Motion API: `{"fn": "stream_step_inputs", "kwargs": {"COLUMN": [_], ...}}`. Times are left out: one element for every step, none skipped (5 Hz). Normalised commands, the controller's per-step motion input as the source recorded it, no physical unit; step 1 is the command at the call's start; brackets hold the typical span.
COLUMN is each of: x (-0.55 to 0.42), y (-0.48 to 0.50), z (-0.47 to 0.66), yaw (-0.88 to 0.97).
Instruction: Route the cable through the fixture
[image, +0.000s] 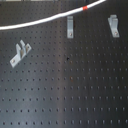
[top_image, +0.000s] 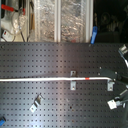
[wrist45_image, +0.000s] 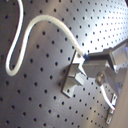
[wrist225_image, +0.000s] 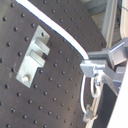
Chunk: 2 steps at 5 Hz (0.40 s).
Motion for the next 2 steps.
{"fn": "stream_step_inputs", "kwargs": {"x": [0.0,-0.14], "y": [0.0,0.026], "z": [0.01,0.17], "yaw": [-0.24,-0.21]}}
